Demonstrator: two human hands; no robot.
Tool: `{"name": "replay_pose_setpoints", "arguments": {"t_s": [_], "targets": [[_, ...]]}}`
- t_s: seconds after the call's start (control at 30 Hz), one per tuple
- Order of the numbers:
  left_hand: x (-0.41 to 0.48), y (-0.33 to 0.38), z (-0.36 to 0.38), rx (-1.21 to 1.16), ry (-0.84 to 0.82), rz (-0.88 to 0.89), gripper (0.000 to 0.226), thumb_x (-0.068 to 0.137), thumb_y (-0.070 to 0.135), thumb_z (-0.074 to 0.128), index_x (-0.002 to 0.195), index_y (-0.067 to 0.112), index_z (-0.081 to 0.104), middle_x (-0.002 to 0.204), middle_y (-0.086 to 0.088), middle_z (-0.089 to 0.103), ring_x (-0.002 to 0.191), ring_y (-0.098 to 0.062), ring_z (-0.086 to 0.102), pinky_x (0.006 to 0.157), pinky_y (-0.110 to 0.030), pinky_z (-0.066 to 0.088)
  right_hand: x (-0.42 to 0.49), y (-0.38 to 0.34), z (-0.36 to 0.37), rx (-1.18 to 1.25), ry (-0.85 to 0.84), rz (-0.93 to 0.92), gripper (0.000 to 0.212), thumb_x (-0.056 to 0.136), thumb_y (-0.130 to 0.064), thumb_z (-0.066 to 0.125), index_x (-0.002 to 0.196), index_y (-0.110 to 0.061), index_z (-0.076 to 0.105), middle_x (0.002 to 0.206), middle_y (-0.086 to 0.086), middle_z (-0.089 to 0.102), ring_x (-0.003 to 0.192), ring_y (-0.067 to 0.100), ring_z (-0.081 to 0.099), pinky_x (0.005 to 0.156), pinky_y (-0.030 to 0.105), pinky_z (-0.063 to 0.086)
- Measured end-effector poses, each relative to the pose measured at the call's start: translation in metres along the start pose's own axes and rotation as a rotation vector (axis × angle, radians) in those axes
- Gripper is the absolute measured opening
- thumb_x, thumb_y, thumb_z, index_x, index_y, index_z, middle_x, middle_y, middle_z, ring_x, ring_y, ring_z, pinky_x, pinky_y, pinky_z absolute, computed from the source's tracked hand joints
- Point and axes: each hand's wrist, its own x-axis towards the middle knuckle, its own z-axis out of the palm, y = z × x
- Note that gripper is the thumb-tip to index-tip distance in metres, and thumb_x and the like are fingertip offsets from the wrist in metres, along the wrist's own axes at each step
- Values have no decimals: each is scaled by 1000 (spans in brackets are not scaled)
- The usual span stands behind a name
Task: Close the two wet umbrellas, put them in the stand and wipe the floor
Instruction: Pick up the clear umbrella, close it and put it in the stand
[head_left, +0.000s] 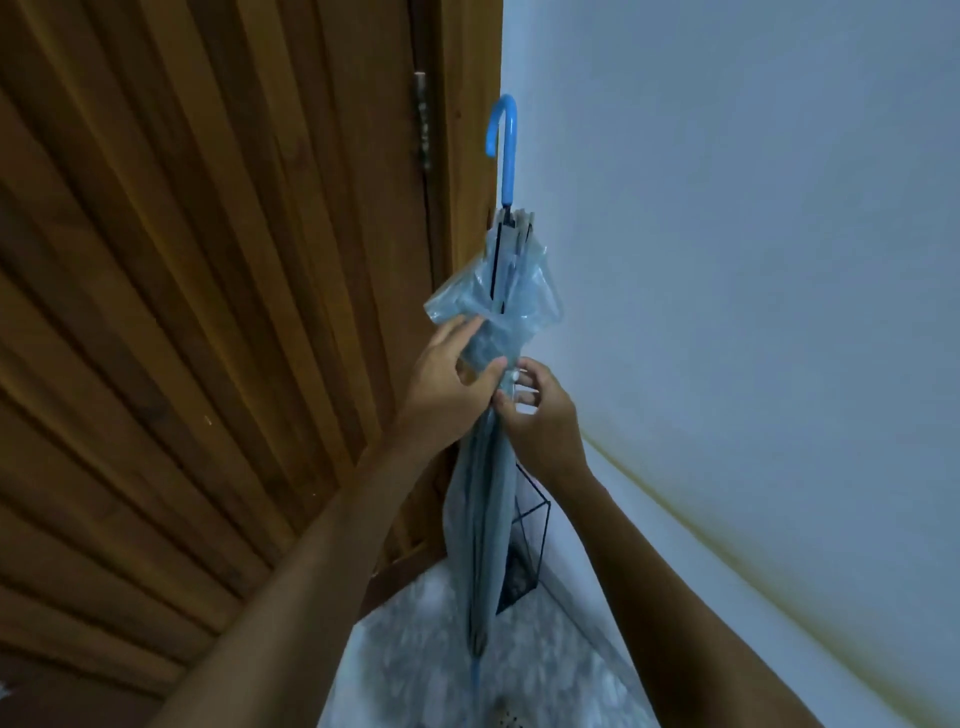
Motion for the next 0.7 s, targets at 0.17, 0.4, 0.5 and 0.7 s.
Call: {"name": "replay_pose_setpoints", "arguments": {"t_s": [0.17,0.4,0.5,0.7], "targets": [[75,-51,42,-15,17,-50,57,87,38,63,135,11,53,137,-8,55,126,-19,54,103,-42,49,90,63,15,-28,14,-15,29,97,-26,58,125,-16,55,107,-6,66,93,8,66,78,26,58],[116,-90,73,-183,42,-31,45,89,7,68,133,5,57,137,-6,58,126,-13,56,102,-33,50,144,124,39,23,-2,29,23,96,-16,60,116,-23,51,103,-27,56,97,-8,60,85,31,58],[114,-115,85,-225,36,-97,45,90,5,67,134,5,57,138,-6,57,126,-9,56,102,-24,47,145,147,51,34,-13,63,24,97,-20,59,116,-30,48,104,-26,55,99,-1,60,85,29,57],[91,-172,116,-293,-4,-293,31,87,4,70,113,20,66,106,16,67,99,13,63,86,-10,50,125,214,76,49,-47,156,32,96,-13,59,104,-42,48,101,-21,59,93,-12,61,82,18,54]]}}
